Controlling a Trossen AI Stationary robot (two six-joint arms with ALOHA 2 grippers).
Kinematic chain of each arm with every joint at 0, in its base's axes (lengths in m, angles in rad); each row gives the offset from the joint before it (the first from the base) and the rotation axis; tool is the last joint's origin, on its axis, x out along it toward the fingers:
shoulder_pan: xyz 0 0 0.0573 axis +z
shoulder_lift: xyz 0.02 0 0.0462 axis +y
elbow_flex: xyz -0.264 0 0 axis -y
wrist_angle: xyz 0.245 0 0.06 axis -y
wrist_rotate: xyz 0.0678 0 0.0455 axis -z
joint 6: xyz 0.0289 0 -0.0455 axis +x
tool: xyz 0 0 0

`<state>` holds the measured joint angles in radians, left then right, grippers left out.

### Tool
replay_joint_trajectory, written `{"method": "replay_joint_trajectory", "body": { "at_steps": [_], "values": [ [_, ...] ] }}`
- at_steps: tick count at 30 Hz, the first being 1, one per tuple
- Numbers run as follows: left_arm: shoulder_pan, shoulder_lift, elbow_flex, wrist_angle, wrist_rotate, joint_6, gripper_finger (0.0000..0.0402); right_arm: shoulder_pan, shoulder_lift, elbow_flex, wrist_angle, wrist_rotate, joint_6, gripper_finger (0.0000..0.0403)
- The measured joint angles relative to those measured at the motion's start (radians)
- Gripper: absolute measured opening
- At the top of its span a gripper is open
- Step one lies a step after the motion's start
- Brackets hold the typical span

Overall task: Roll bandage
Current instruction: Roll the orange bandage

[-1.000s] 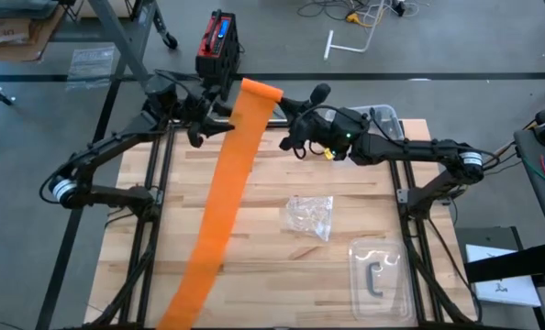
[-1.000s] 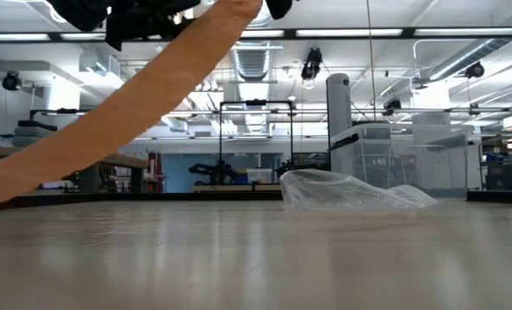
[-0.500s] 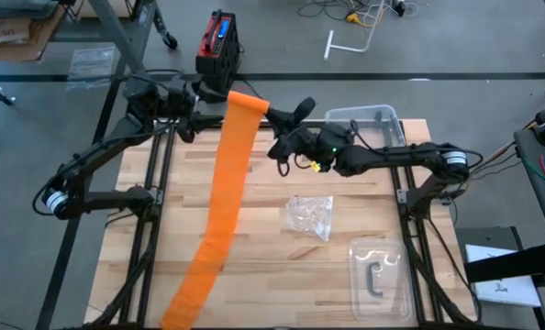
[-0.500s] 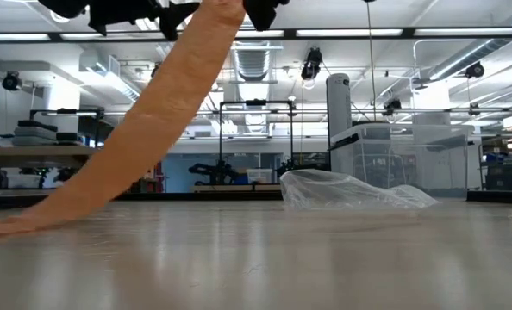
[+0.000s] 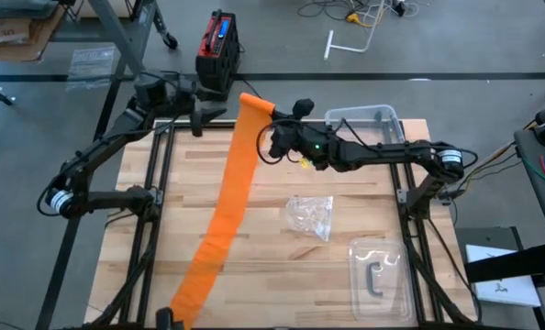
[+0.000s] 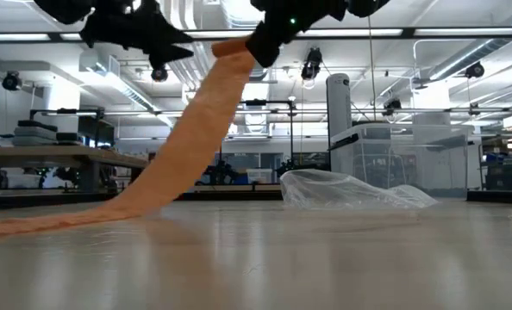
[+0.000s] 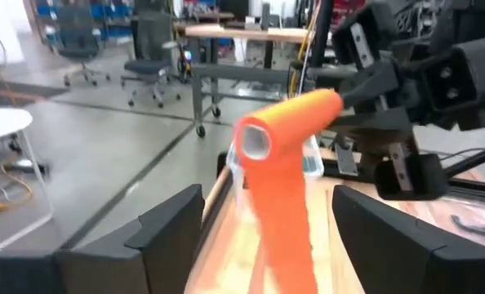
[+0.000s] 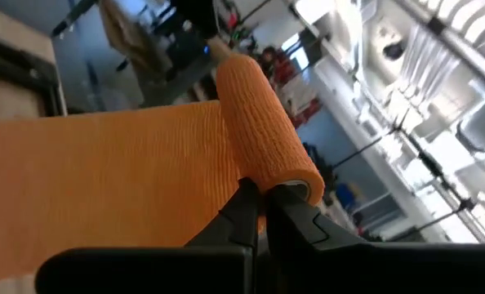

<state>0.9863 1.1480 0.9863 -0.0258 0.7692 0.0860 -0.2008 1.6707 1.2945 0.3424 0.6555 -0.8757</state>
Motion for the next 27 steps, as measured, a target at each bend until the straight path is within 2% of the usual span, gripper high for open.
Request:
{"method": "replay_joint_trajectory", "body": {
  "at_steps": [5, 8, 10, 12, 16, 22, 27],
  "values": [
    [0.004, 0.085, -0.001, 0.018, -0.002, 0.033, 0.0268, -0.031, 0.0, -0.068, -0.031, -0.035, 0.12, 0.0013],
    [0.004, 0.132, -0.001, 0.063, 0.0, 0.062, 0.0275, -0.043, 0.0, -0.135, 0.018, -0.041, 0.151, 0.0013],
    [0.004, 0.169, -0.001, 0.097, 0.009, 0.063, 0.0278, -0.045, 0.0, -0.188, 0.111, -0.043, 0.121, 0.0013],
    [0.004, 0.203, -0.001, 0.135, 0.06, 0.044, 0.0281, -0.045, 0.0, -0.233, 0.215, -0.039, 0.045, 0.0013],
    [0.004, 0.255, -0.001, 0.251, 0.155, -0.077, 0.0283, -0.044, 0.0, -0.278, 0.348, -0.027, -0.072, 0.0013],
    [0.004, 0.324, 0.008, 0.352, 0.243, -0.201, 0.0265, -0.045, 0.023, -0.284, 0.405, -0.027, -0.086, 0.0013],
    [0.012, 0.379, 0.049, 0.35, 0.244, -0.206, 0.0253, -0.042, 0.096, -0.254, 0.4, -0.028, -0.065, 0.0013]
  ]
}}
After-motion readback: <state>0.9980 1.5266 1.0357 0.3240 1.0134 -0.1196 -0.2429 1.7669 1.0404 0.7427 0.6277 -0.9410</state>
